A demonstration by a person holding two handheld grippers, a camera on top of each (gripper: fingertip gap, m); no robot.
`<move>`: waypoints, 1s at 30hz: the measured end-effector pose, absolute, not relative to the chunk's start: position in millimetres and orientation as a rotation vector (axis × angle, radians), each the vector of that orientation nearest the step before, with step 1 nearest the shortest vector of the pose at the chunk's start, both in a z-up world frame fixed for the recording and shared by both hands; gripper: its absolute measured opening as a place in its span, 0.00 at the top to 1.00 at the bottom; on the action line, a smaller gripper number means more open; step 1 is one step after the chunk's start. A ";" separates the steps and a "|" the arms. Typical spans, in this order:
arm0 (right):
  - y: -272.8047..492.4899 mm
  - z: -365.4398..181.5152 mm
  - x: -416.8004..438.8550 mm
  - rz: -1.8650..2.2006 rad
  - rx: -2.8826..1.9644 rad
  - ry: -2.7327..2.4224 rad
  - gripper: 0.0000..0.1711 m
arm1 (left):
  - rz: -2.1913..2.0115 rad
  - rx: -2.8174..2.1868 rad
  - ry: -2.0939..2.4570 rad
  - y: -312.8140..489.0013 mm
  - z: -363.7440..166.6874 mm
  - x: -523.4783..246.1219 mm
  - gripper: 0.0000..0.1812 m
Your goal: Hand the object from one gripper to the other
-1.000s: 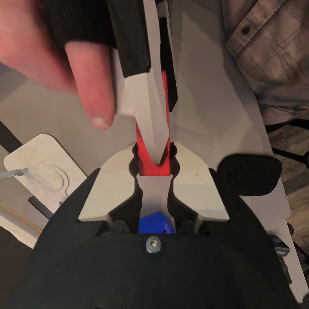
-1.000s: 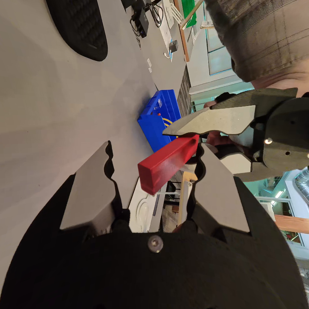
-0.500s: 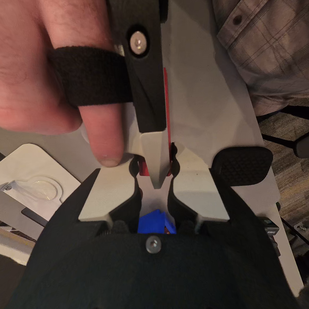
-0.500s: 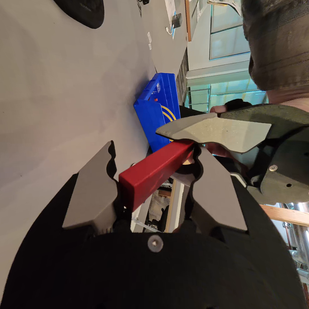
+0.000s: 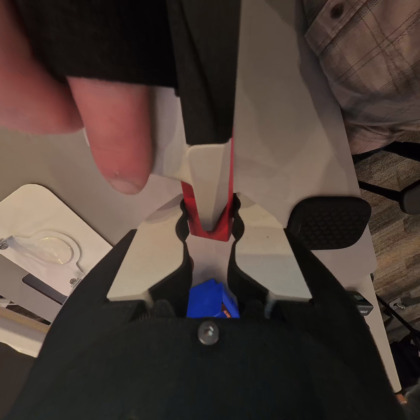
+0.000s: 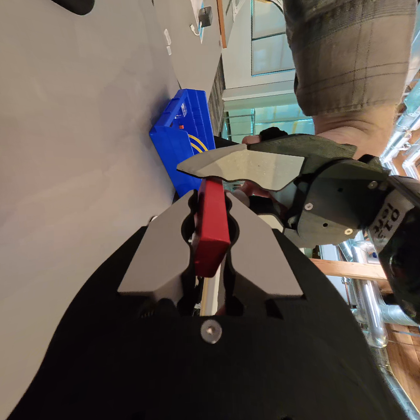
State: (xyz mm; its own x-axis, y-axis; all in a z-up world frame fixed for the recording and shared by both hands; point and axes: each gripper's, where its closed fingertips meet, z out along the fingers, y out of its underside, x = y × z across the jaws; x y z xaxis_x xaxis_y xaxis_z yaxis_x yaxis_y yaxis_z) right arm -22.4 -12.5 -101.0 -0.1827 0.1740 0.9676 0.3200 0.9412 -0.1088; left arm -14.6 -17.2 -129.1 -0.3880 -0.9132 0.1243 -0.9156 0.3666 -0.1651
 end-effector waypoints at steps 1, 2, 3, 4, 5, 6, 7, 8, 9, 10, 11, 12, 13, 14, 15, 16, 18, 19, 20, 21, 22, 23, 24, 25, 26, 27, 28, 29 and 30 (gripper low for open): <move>-12.0 -100.5 -22.1 -0.135 -0.374 -1.765 0.87 | 0.324 1.735 -2.590 -16.6 -128.7 -14.3 0.81; -11.5 -99.7 -22.0 -0.133 -0.378 -1.761 0.89 | 0.324 1.737 -2.592 -16.3 -127.9 -14.2 0.81; -10.8 -98.3 -22.1 -0.128 -0.384 -1.755 0.90 | 0.326 1.739 -2.595 -15.9 -126.9 -14.0 0.81; -9.5 -96.6 -22.0 -0.126 -0.390 -1.745 0.91 | 0.323 1.744 -2.603 -14.6 -125.9 -13.6 0.81; -8.0 -94.7 -21.9 -0.127 -0.393 -1.734 0.91 | 0.320 1.754 -2.607 -13.3 -124.7 -13.4 0.82; -6.7 -92.8 -21.7 -0.126 -0.394 -1.723 0.91 | 0.323 1.764 -2.612 -12.3 -123.3 -12.7 0.82; -5.2 -91.2 -21.1 -0.124 -0.399 -1.715 0.91 | 0.325 1.780 -2.621 -10.6 -122.2 -11.9 0.82; -3.7 -88.9 -20.5 -0.123 -0.400 -1.704 0.91 | 0.333 1.808 -2.617 -9.3 -120.3 -11.3 0.82; -2.9 -85.9 -19.9 -0.115 -0.404 -1.690 0.91 | 0.350 1.836 -2.610 -8.1 -117.8 -11.5 0.82; -1.8 -82.9 -19.1 -0.104 -0.411 -1.677 0.91 | 0.368 1.879 -2.614 -4.5 -115.1 -11.6 0.78; 0.0 -79.4 -18.2 -0.101 -0.415 -1.660 0.91 | 0.385 1.940 -2.616 0.8 -112.3 -12.0 0.71; 3.2 -75.2 -17.2 -0.111 -0.418 -1.637 0.91 | 0.422 2.005 -2.606 4.4 -108.9 -13.4 0.68; 5.9 -71.0 -16.5 -0.116 -0.419 -1.612 0.91 | 0.477 2.073 -2.606 7.1 -104.7 -13.4 0.64; 7.4 -66.6 -16.1 -0.108 -0.418 -1.585 0.91 | 0.562 2.145 -2.617 8.8 -99.5 -11.0 0.61; 9.3 -61.1 -15.7 -0.105 -0.416 -1.548 0.91 | 0.681 2.217 -2.620 8.1 -92.9 -7.6 0.59; 11.9 -55.8 -15.3 -0.110 -0.413 -1.511 0.91 | 0.807 2.295 -2.618 7.6 -85.6 -4.7 0.58; 15.2 -44.2 -13.9 -0.103 -0.404 -1.426 0.91 | 1.112 2.503 -2.609 14.3 -65.9 0.4 0.57; 16.8 -37.5 -12.9 -0.099 -0.400 -1.376 0.91 | 1.316 2.607 -2.561 17.9 -54.6 1.1 0.59; 17.9 -32.5 -12.3 -0.096 -0.398 -1.334 0.92 | 1.522 2.725 -2.494 24.2 -43.1 0.0 0.60; 18.1 -25.7 -11.0 -0.090 -0.391 -1.278 0.92 | 1.753 2.820 -2.401 29.2 -32.3 -2.5 0.62; 17.5 -19.2 -9.7 -0.079 -0.387 -1.223 0.92 | 1.982 2.861 -2.295 30.3 -25.0 -5.2 0.65; 17.4 -15.7 -9.3 -0.068 -0.391 -1.187 0.92 | 2.145 2.907 -2.215 32.2 -20.7 -7.4 0.66; 17.9 -12.2 -8.4 -0.061 -0.396 -1.148 0.92 | 2.289 2.964 -2.144 34.4 -16.7 -8.9 0.64; 17.6 -8.7 -7.3 -0.049 -0.396 -1.106 0.91 | 2.450 2.962 -2.077 32.3 -13.8 -8.3 0.66; 16.9 -6.1 -6.3 -0.030 -0.396 -1.070 0.91 | 2.584 2.938 -1.990 30.0 -13.0 -6.3 0.66; 16.9 -4.0 -5.5 -0.013 -0.401 -1.039 0.91 | 2.706 2.920 -1.885 29.2 -12.3 -4.2 0.66; 17.2 -2.2 -4.4 0.000 -0.404 -1.011 0.91 | 2.845 2.895 -1.774 29.3 -10.7 -2.6 0.67; 17.0 -1.3 -3.8 0.009 -0.403 -0.992 0.91 | 2.962 2.841 -1.679 28.2 -10.7 0.4 0.67; 17.2 -0.6 -3.4 0.013 -0.403 -0.979 0.91 | 3.035 2.795 -1.604 27.5 -11.6 3.5 0.67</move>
State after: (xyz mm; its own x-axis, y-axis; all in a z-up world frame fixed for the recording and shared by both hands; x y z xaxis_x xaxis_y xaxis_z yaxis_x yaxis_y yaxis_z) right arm -3.4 17.2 -0.6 0.5641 0.1901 0.8035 0.1690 0.9260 -0.3377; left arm 3.5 27.5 -11.6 0.2289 -0.9511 0.2073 0.3643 -0.1138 -0.9243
